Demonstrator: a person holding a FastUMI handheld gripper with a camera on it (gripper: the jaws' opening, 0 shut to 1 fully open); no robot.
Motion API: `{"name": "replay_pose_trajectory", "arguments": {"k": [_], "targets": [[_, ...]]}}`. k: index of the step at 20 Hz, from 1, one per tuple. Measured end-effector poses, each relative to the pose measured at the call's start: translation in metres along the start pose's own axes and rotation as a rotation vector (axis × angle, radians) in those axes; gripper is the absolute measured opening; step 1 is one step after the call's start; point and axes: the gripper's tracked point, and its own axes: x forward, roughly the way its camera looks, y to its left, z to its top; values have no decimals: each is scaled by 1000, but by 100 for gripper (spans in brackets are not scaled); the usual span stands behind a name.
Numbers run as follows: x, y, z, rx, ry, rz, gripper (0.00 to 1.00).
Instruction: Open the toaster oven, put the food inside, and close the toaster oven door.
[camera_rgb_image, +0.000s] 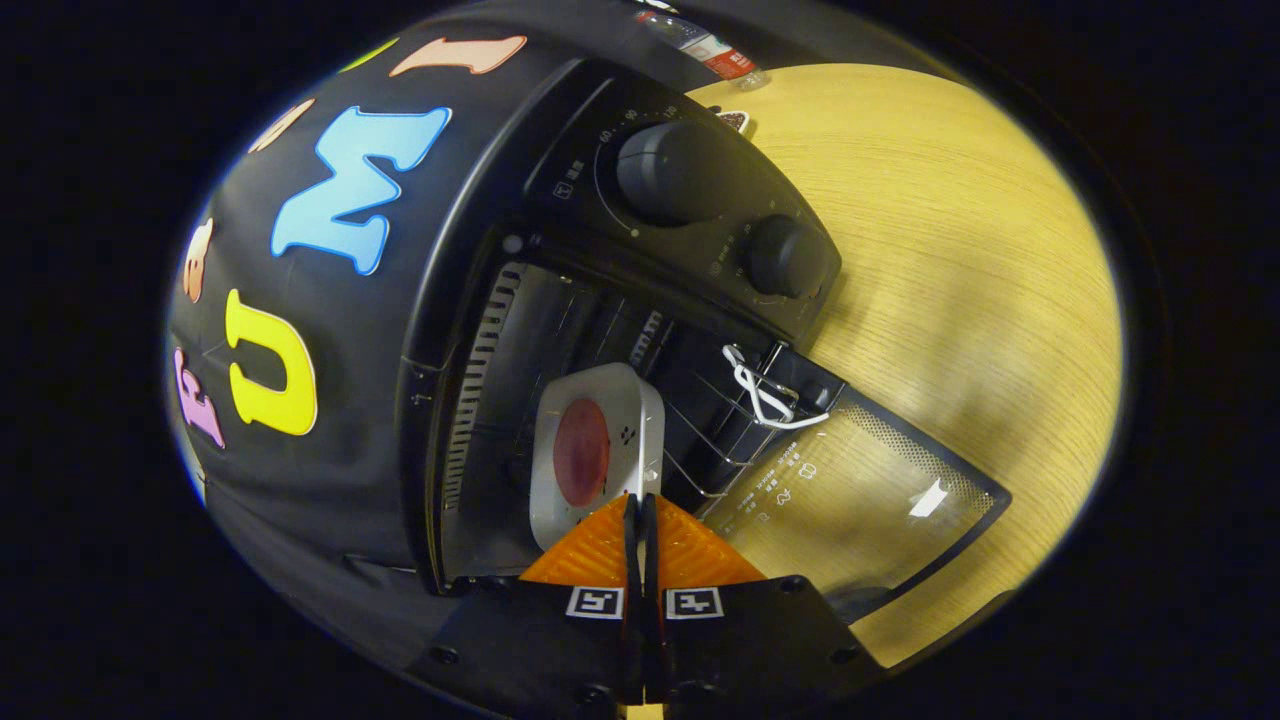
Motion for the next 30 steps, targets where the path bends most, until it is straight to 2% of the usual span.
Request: {"name": "replay_pose_trajectory", "arguments": {"k": [4, 10, 11, 12, 17, 19, 23, 26, 30], "targets": [[12, 8, 6, 7, -46, 11, 2], [22, 14, 6, 12, -10, 34, 8], [21, 14, 4, 10, 11, 34, 20], [17, 16, -1, 7, 36, 49, 22], [-20, 11, -24, -79, 106, 68, 64], [-35, 6, -38, -105, 128, 66, 100], [-70, -3, -65, -239, 125, 52, 98], [-91, -22, -98, -421, 181, 4, 98], [-104, -51, -118, -667, 193, -88, 98]]}}
